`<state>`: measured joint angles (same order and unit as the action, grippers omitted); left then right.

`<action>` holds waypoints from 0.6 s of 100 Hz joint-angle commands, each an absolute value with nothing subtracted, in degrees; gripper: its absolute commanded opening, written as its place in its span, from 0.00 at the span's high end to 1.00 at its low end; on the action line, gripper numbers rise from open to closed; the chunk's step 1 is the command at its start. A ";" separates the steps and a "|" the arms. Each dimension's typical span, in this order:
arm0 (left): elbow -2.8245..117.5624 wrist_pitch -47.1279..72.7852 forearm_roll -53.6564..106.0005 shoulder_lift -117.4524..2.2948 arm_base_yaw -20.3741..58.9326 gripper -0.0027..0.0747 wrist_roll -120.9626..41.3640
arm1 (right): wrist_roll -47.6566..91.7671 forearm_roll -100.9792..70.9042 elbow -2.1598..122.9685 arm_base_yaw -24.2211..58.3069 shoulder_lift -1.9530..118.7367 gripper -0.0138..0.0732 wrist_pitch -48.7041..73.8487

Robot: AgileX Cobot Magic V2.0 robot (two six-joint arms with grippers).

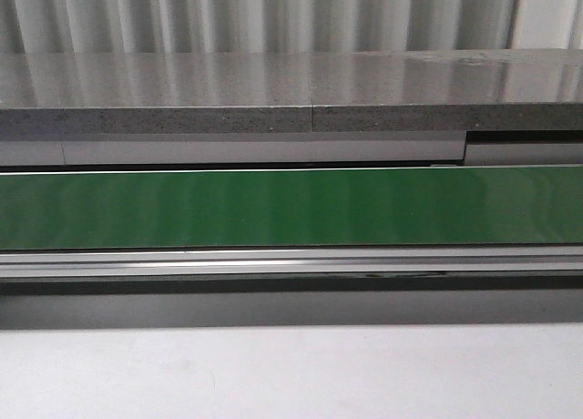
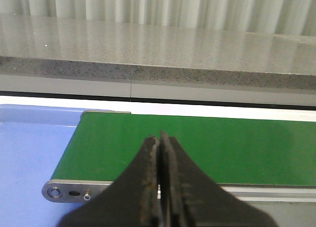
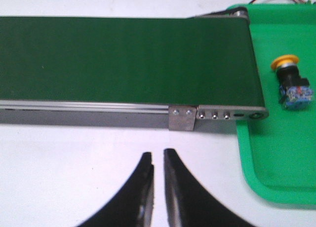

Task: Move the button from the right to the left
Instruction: 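Move the right gripper down toward the yellow-capped button on the green pad, then close the right gripper around the button's blue base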

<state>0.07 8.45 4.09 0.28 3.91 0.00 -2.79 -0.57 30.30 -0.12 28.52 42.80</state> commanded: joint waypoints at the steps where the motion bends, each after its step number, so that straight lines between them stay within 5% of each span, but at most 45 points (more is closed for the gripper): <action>1: -1.33 4.00 4.64 2.35 3.73 0.99 0.00 | -2.64 -0.74 33.56 -0.37 32.78 0.51 40.57; 14: -1.33 4.00 4.64 2.35 3.73 0.99 0.00 | -2.64 -0.57 35.98 -0.37 38.34 0.23 40.89; 60: -1.33 4.00 4.64 2.35 3.73 0.99 0.00 | -11.41 9.39 53.85 -3.75 59.87 0.27 50.72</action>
<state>0.07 8.45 4.09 0.28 3.91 0.00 -10.67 7.35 49.57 -1.61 57.16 51.90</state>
